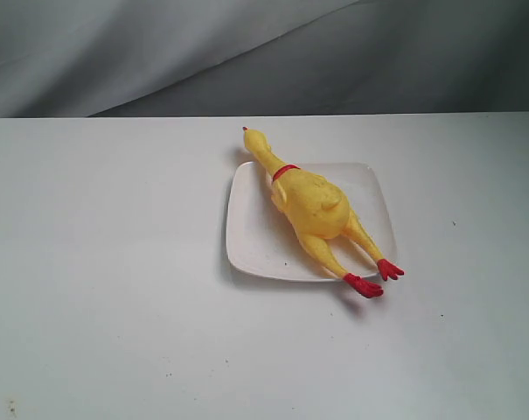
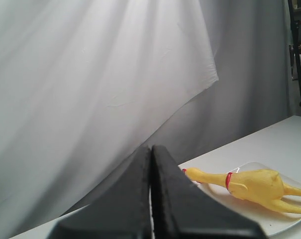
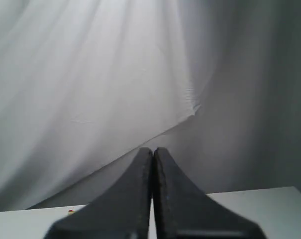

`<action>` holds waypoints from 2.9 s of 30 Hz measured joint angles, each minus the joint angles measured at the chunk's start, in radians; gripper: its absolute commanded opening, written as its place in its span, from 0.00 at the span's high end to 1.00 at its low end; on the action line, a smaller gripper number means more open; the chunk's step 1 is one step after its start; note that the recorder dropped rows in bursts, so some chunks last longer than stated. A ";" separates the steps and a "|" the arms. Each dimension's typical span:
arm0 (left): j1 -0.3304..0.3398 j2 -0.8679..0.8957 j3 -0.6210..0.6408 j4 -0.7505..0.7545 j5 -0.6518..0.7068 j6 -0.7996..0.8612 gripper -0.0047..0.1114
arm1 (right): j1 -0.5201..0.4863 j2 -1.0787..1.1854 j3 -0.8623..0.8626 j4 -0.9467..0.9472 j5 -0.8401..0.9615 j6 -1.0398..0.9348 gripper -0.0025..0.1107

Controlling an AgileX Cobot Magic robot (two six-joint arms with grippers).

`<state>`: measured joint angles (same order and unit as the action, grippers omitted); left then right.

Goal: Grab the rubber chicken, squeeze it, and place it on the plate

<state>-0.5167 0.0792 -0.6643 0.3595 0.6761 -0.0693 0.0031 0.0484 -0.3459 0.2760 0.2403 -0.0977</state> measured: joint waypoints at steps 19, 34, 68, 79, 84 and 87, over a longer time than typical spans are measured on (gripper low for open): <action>0.000 0.000 0.000 -0.002 0.003 0.000 0.96 | -0.026 -0.044 0.329 -0.102 -0.053 0.030 0.98; 0.000 0.000 0.000 -0.004 0.003 0.000 0.96 | -0.053 -0.046 0.343 -0.173 0.088 0.032 0.98; 0.120 -0.064 -0.002 -0.004 0.005 0.000 0.96 | -0.055 -0.046 0.343 -0.174 0.103 0.032 0.98; 0.549 -0.078 -0.002 -0.004 0.005 0.000 0.96 | -0.055 -0.046 0.343 -0.174 0.103 0.032 0.98; 0.610 -0.078 -0.002 -0.004 0.005 0.000 0.96 | -0.055 -0.046 0.343 -0.174 0.103 0.032 0.98; 0.611 -0.078 -0.002 0.011 0.005 0.000 0.96 | -0.055 -0.046 0.343 -0.174 0.103 0.032 0.98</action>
<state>0.0945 0.0016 -0.6660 0.3706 0.6811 -0.0693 -0.0514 0.0023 -0.0029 0.1023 0.3429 -0.0652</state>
